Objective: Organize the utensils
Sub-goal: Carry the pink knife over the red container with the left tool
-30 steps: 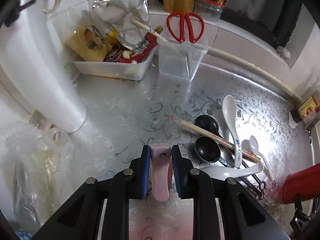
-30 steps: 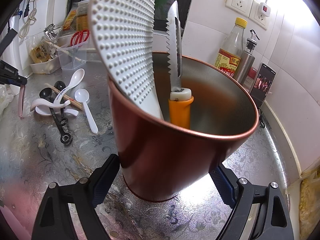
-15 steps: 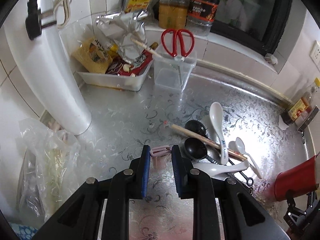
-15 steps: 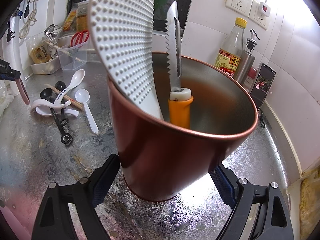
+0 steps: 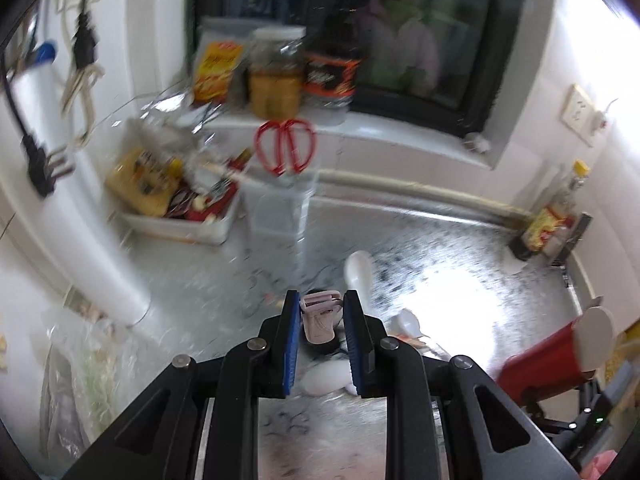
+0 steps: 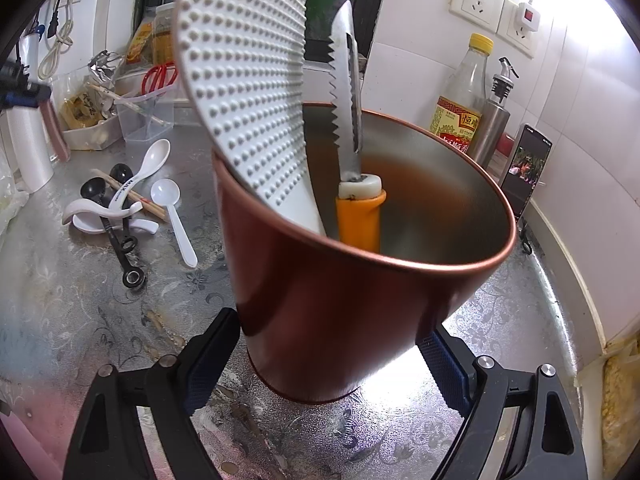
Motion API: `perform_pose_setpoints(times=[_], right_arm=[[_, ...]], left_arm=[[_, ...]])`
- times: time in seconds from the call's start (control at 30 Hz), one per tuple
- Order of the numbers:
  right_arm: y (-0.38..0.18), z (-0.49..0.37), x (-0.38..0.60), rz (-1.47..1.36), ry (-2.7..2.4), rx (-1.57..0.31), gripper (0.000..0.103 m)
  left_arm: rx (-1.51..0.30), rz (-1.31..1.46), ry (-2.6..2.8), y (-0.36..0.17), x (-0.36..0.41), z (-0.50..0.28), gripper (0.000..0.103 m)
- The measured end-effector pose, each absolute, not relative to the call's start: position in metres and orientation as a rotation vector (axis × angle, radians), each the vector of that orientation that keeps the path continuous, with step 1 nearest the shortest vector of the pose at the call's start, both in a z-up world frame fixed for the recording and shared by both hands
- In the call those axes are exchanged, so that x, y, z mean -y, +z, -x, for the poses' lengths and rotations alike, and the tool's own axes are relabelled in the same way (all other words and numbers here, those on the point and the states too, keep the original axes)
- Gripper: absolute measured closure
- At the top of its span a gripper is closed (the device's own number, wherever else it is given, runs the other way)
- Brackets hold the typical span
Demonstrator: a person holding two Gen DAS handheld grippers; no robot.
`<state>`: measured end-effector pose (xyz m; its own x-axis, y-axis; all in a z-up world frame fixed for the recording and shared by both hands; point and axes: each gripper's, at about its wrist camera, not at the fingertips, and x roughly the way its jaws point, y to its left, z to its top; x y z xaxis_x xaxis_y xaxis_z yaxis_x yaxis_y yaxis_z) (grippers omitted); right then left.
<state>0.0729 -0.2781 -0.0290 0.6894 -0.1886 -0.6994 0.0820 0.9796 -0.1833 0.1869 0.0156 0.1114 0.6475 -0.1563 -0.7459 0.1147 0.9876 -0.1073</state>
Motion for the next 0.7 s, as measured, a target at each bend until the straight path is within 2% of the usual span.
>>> perform_pose_setpoints(times=[0.7], right_arm=[[-0.029,-0.081,0.277,0.146,-0.133,-0.794,0.013]], left_arm=[[-0.61,-0.151,-0.597,0.22,0.122,-0.17,0.081]])
